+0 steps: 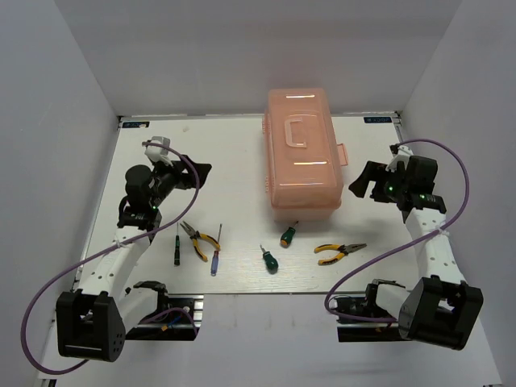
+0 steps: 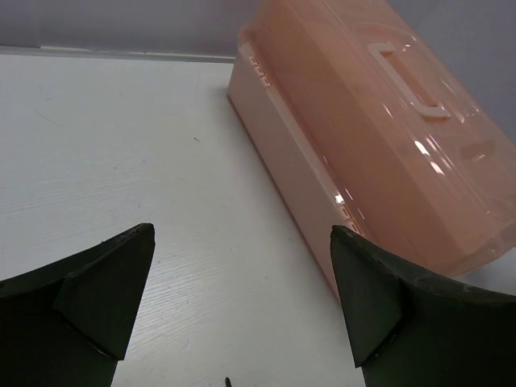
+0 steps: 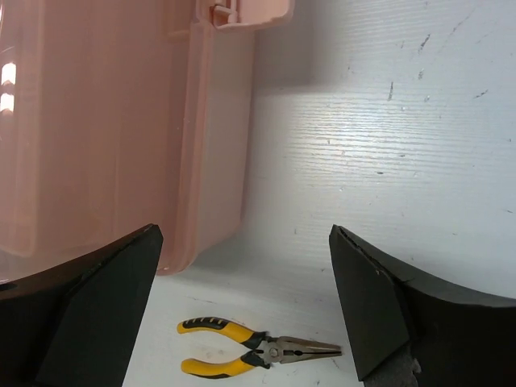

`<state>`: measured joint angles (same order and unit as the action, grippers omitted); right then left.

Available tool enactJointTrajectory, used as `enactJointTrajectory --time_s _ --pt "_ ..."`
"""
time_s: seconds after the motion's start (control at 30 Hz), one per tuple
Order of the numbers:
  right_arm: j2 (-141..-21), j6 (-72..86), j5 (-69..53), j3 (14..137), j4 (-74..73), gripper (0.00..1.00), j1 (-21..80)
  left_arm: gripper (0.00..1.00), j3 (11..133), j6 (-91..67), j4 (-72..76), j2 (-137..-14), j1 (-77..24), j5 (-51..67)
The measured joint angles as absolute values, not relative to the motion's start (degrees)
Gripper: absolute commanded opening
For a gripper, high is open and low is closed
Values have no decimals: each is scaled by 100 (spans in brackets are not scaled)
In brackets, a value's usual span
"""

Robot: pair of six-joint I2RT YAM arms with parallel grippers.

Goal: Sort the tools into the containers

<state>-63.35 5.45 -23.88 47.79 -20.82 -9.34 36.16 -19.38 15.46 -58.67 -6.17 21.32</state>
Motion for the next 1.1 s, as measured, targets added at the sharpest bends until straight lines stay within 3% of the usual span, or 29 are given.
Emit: enactJointTrajectory --time_s 0.43,0.5,0.57,0.67,0.7,0.73,0.77,0.8,0.93,1.03,1.1 --pt "-5782 82 -2375 4779 -2137 90 -1076 100 3645 -2222 1660 -6149 -617 2676" --pt "-5701 -272 -2587 4794 -2322 90 -1087 94 3649 -2255 1658 -6173 -617 2731" --pt "-5662 -617 -2849 4873 -2567 80 -1087 89 3660 -2292 1653 -6187 -617 2801" --pt "-5671 -937 -3181 5144 -2936 58 -1079 76 3732 -2327 1662 -6276 -617 2906" --pt "-5675 -1017 -3260 5284 -3050 50 -1079 66 3756 -2346 1664 -6318 -617 2954" --pt "-5697 -1076 -3332 5448 -3146 31 -1079 60 3778 -2375 1675 -6359 -617 3009" --pt "-5734 -1146 -3389 5638 -3216 24 -1072 54 3787 -2373 1678 -6388 -617 3046" --pt "-5782 -1162 -3454 5837 -3273 20 -1068 40 3811 -2401 1678 -6447 -617 3111" --pt "-6071 -1098 -3675 6600 -3330 17 -1002 8 3844 -2460 1693 -6622 -617 3295" --pt "-6390 -947 -3898 7054 -3284 17 -899 0 3852 -2471 1704 -6737 -617 3424" --pt "-6643 -768 -4023 7293 -3234 23 -766 0 3868 -2469 1739 -6803 -617 3544"
